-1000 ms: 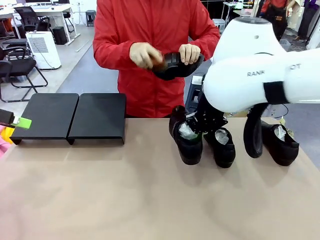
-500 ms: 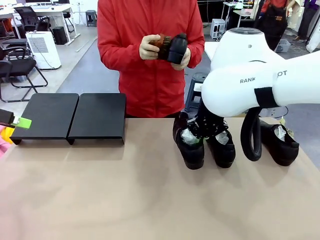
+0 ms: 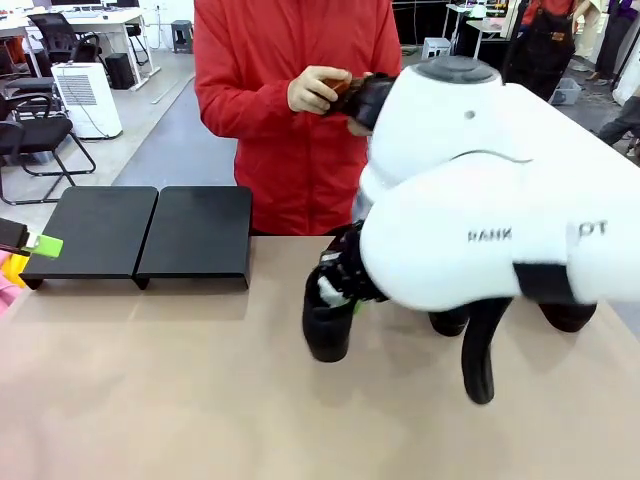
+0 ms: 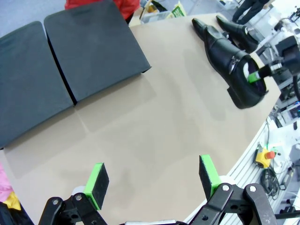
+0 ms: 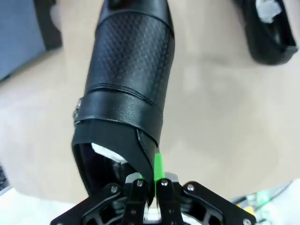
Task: Organize the shoes by placing them on the stand.
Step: Pick up one Shoe and place it in the middle of the table.
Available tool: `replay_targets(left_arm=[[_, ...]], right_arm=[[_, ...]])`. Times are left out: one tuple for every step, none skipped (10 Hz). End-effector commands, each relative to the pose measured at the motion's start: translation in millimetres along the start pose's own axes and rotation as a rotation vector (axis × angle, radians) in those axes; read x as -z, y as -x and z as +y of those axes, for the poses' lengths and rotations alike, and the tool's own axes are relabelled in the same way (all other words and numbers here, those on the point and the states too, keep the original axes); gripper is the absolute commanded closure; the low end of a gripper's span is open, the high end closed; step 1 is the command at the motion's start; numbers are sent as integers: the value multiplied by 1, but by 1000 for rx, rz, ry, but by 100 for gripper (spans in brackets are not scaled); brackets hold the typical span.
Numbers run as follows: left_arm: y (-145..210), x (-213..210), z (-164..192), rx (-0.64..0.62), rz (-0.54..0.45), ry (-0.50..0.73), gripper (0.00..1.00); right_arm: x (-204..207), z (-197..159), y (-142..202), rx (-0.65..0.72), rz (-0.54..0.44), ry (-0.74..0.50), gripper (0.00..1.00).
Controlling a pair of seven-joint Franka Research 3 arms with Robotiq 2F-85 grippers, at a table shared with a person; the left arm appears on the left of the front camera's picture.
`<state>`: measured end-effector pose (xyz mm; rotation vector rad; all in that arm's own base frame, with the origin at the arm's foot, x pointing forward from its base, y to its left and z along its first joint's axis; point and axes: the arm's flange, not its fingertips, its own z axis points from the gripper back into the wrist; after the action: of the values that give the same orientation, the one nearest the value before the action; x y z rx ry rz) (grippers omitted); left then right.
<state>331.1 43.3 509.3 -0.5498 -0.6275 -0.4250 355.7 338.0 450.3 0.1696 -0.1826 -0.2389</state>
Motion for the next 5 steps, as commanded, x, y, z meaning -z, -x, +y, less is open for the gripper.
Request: replay_targets(left_arm=[[-1,0,1,9,-10,18,0],[-1,0,1,9,-10,18,0],[-1,0,1,9,-10,18,0],[-1,0,1,9,-10,18,0],[-1,0,1,9,-10,18,0]], right_arm=[[28,28,11,-36,-8,-30,100],[46,45,19,-63,-13,-50,100],[56,54,23,-114,8,-74,100],[65,64,27,-168,12,-80,100],[75,70,30,-188,21,-75,100]])
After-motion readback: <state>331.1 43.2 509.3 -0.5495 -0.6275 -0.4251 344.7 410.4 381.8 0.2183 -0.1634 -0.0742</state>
